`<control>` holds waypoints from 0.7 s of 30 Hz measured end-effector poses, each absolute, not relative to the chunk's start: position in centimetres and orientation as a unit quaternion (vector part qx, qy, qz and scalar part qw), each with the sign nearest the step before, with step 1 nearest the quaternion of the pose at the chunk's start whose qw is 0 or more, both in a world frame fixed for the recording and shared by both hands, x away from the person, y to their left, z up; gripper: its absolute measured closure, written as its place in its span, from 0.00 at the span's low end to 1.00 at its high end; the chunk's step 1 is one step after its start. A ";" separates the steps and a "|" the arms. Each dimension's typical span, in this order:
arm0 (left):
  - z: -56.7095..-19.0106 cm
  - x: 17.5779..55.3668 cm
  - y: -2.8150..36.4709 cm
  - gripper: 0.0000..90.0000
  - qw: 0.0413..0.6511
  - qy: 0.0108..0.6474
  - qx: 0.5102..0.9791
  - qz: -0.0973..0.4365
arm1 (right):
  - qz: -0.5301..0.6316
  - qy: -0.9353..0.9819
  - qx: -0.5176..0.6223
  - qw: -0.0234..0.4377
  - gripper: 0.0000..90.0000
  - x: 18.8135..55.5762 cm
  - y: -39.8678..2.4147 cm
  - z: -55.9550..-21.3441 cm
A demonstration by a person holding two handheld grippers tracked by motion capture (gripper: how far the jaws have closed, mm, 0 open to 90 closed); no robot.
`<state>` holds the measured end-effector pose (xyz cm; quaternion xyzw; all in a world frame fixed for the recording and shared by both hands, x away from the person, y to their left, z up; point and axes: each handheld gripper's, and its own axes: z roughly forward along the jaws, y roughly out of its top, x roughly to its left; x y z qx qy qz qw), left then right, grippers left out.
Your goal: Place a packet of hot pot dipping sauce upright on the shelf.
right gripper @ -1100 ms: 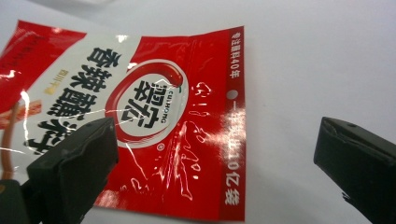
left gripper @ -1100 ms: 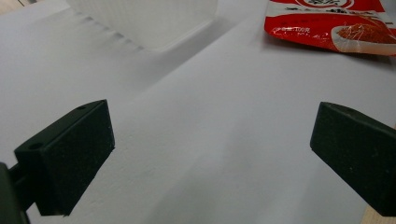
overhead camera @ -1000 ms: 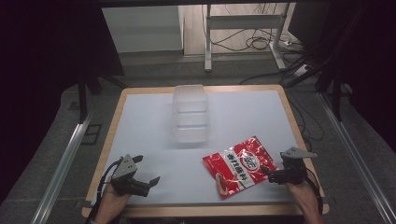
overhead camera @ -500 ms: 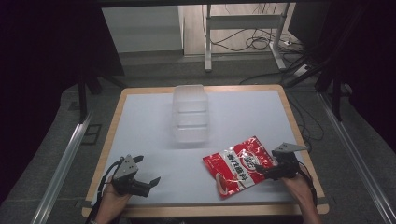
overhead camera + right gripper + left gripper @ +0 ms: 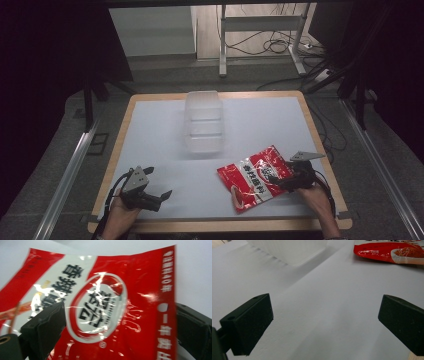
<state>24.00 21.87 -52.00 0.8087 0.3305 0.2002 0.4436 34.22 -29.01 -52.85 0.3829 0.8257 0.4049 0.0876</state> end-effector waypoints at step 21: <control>-52.1 24.0 21.7 0.00 0.437 0.324 0.815 0.201 | 0.366 0.854 0.364 0.070 0.50 33.1 -25.9 -51.9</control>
